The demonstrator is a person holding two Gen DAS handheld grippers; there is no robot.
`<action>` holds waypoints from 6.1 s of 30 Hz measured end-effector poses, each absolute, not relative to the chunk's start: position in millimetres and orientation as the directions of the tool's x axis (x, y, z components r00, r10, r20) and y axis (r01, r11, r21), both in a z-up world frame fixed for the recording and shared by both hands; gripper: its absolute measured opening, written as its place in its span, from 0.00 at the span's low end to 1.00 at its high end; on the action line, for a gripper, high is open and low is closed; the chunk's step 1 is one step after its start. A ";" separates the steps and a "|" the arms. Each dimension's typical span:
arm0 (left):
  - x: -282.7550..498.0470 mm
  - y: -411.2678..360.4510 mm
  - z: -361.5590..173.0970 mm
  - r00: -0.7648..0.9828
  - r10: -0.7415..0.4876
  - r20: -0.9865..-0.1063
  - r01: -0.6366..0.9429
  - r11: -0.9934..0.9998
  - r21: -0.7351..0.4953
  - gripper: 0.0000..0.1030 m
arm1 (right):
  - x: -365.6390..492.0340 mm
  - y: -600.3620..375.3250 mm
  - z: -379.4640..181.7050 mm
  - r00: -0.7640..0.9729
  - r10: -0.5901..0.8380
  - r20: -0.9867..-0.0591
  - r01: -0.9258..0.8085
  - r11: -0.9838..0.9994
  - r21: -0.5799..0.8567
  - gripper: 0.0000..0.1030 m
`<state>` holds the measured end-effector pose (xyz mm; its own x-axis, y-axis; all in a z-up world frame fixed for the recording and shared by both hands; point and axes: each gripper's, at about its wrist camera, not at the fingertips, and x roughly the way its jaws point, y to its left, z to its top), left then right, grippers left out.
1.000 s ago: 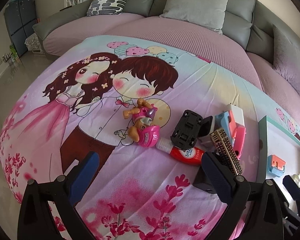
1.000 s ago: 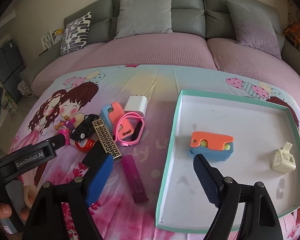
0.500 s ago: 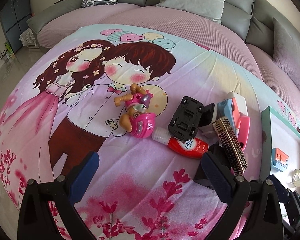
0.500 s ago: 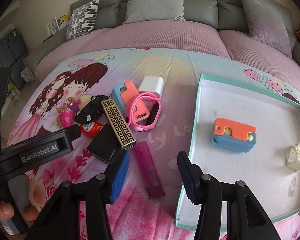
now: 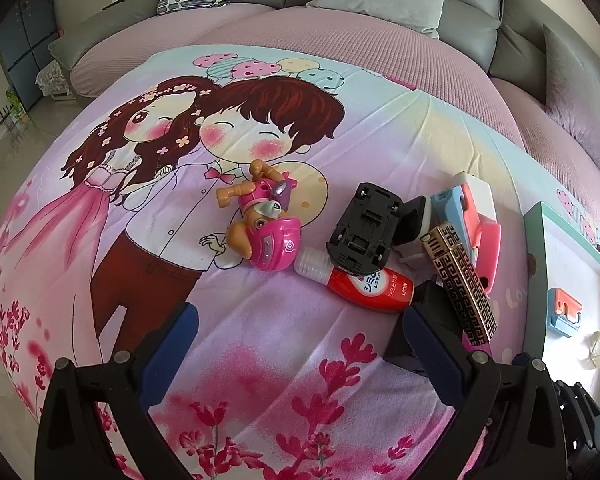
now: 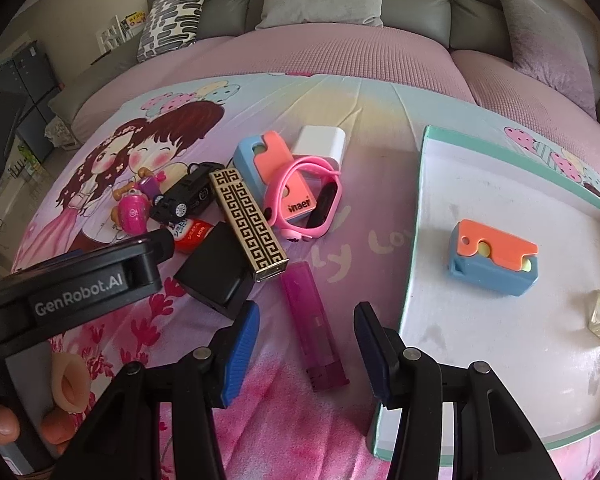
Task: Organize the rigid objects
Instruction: 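Reach the right tool to the pink tube and grasp it, then grasp the black charger with the left tool while the right tool lifts the pink tube, then carry the pink tube and black charger toward the tray, then open the left tool to drop the charger while the right tool releases the tube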
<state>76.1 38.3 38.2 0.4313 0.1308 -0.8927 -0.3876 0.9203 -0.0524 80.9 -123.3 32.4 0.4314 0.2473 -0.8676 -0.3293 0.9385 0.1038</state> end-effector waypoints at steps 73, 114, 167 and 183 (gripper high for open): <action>93.4 -39.7 24.0 0.428 0.009 -0.904 -0.063 0.998 -0.019 0.42 | 82.4 -185.1 62.7 0.519 0.298 -0.801 -0.173 0.954 0.243 0.21; 68.1 -54.1 113.5 0.679 0.025 -0.733 -0.114 0.991 -0.072 0.42 | 78.0 -223.4 81.8 0.576 0.309 -0.757 -0.116 0.947 0.299 0.21; 92.4 -171.2 41.7 0.490 -0.102 -0.866 0.118 0.992 -0.050 0.43 | 81.6 -327.2 43.2 0.464 -0.074 -0.883 0.227 0.973 0.037 0.22; 84.2 -162.7 73.7 0.576 -0.081 -0.813 0.097 0.995 -0.030 0.63 | 74.1 -328.5 72.2 0.530 -0.099 -0.842 0.232 0.972 0.032 0.36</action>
<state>84.2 -162.7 73.7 0.5763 -0.0808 -0.8132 0.0974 0.9948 -0.0298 74.1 -328.5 72.2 0.5302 -0.0992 -0.8420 0.2321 0.9722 0.0316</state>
